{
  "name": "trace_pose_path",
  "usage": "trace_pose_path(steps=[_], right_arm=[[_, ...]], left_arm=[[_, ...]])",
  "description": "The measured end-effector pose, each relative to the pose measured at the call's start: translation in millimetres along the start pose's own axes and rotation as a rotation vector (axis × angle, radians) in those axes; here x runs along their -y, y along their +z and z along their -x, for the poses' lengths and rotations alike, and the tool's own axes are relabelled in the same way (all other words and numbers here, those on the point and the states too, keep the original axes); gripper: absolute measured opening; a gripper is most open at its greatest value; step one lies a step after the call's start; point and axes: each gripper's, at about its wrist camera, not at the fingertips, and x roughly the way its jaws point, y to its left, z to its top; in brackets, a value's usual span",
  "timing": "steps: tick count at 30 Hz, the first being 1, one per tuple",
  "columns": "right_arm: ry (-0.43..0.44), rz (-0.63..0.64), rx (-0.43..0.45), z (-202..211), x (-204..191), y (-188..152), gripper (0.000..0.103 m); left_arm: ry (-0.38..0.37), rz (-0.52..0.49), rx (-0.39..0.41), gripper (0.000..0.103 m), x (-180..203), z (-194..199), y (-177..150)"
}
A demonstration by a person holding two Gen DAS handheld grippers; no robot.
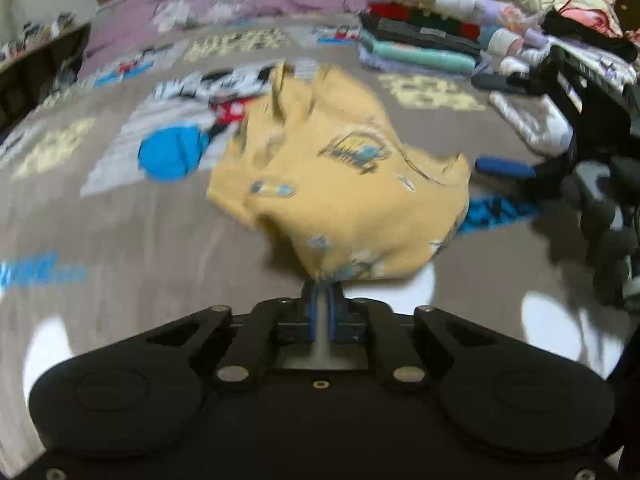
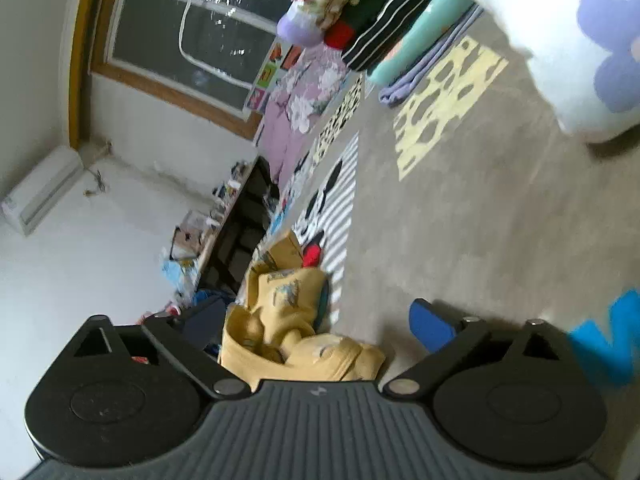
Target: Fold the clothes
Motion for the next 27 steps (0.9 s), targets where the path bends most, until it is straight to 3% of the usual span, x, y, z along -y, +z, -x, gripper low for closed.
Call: trace_pose_path(steps=[6,10,17,19,27], right_arm=[[-0.020,0.055,-0.056,-1,-9,-9,0.089],[-0.039,0.060,-0.065,2,-8,-11,0.082],[-0.060,0.076,-0.084,1,-7,-12,0.077],[-0.087,0.102,-0.088,0,-9,-14,0.071],[-0.099,0.140,-0.108,-4,-11,-17,0.067]], left_arm=[[-0.041,0.009,-0.006,0.005,-1,19,-4],[-0.060,0.038,0.052,0.053,-5,44,7],[-0.089,0.061,0.122,0.055,-4,47,54],[-0.083,0.072,0.113,0.055,-3,34,71],[-0.026,0.135,0.062,0.055,2,-23,126]])
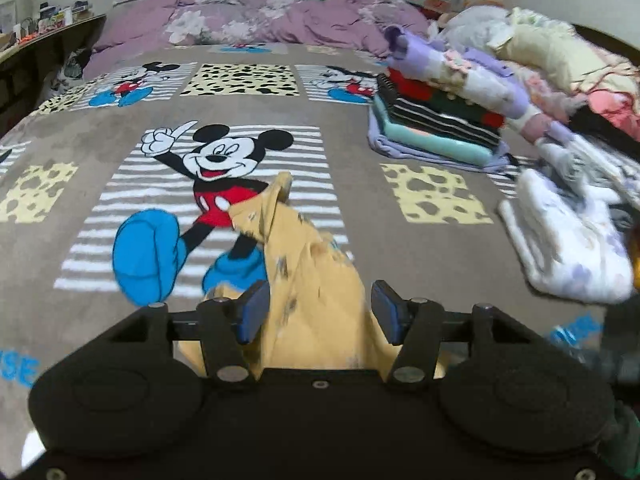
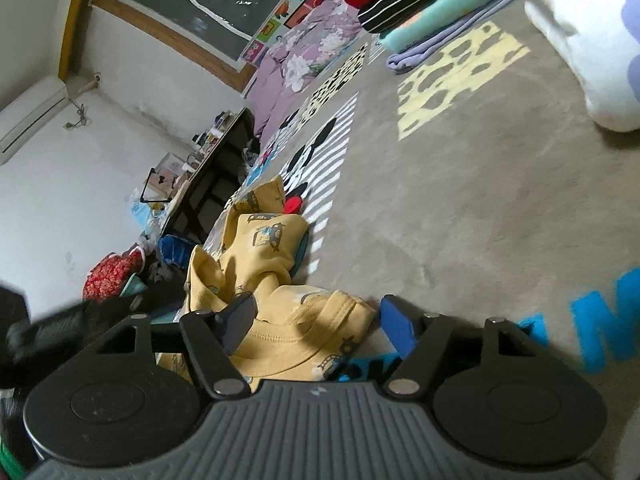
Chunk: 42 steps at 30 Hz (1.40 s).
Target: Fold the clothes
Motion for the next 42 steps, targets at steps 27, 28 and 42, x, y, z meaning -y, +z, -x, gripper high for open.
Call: trace_pose_path(steps=[27,28,42], right_arm=[[0.039,-0.030,-0.042,49,-26,-45,0.017],[0.044,-0.047,-0.040,49,-25,-46,0.018],[-0.005,0.039,-0.024,44,-68,-57,0.075]], left_arm=[[0.036,0.165,0.063,0.008,-33,126,-121],[0.030,0.164,0.053,0.008,-32,127,-128],[-0.072,0.241,-0.055,0.062,-35,133,-168]])
